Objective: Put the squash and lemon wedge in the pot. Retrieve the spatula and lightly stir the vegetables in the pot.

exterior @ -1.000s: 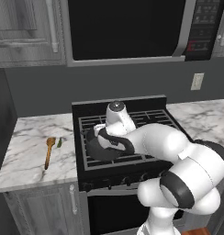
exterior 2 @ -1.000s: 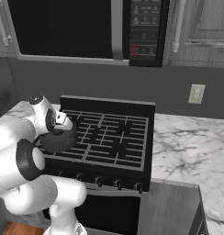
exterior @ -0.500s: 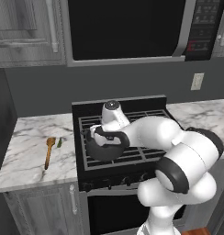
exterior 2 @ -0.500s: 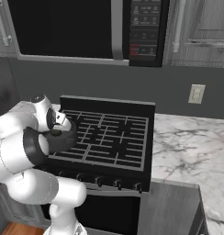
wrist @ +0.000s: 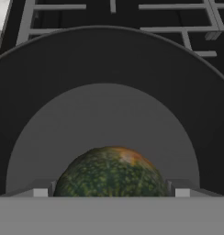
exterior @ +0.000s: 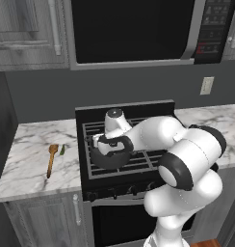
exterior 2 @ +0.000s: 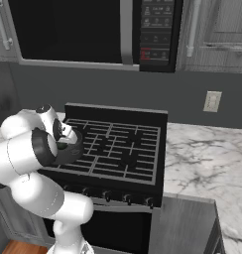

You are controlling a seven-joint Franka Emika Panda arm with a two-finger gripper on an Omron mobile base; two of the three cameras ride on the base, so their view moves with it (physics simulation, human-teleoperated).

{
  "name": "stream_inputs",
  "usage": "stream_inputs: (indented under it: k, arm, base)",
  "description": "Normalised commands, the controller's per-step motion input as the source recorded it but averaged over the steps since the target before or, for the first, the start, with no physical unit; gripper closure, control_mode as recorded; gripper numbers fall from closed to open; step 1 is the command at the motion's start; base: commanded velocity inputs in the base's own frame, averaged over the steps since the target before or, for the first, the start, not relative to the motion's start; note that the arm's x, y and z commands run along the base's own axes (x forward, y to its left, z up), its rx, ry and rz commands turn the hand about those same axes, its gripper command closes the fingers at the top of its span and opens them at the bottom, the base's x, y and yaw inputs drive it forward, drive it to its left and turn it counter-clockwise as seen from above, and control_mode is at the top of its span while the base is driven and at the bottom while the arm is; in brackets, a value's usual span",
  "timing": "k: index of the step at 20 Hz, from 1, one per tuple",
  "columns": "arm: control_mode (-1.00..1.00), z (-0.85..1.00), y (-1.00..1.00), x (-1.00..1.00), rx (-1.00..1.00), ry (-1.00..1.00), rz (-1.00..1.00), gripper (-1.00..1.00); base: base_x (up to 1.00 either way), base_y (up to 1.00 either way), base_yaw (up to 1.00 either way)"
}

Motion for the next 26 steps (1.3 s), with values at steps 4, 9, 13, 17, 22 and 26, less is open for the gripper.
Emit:
stream_inputs:
  k: [4, 9, 13, 17, 22, 26]
  arm:
    - [-1.00, -0.17, 0.00, 0.08, 0.00, 0.02, 0.00, -1.00]
    - [-1.00, 0.00, 0.00, 0.01, 0.00, 0.00, 0.00, -1.00]
    - [-1.00, 0.08, 0.00, 0.00, 0.03, 0.00, 0.00, -1.00]
    - [-1.00, 0.12, 0.00, 0.00, 0.03, 0.00, 0.00, -1.00]
    - [-1.00, 0.14, 0.00, -0.01, 0.00, 0.00, 0.00, -1.00]
    - [-1.00, 0.62, 0.03, -0.32, 0.00, -0.05, 0.03, -1.00]
  base:
    - [0.00, 0.00, 0.00]
    - [0.00, 0.00, 0.00]
    - [0.00, 0.00, 0.00]
    - [0.00, 0.00, 0.00]
    - [0.00, 0.00, 0.00]
    - [0.00, 0.00, 0.00]
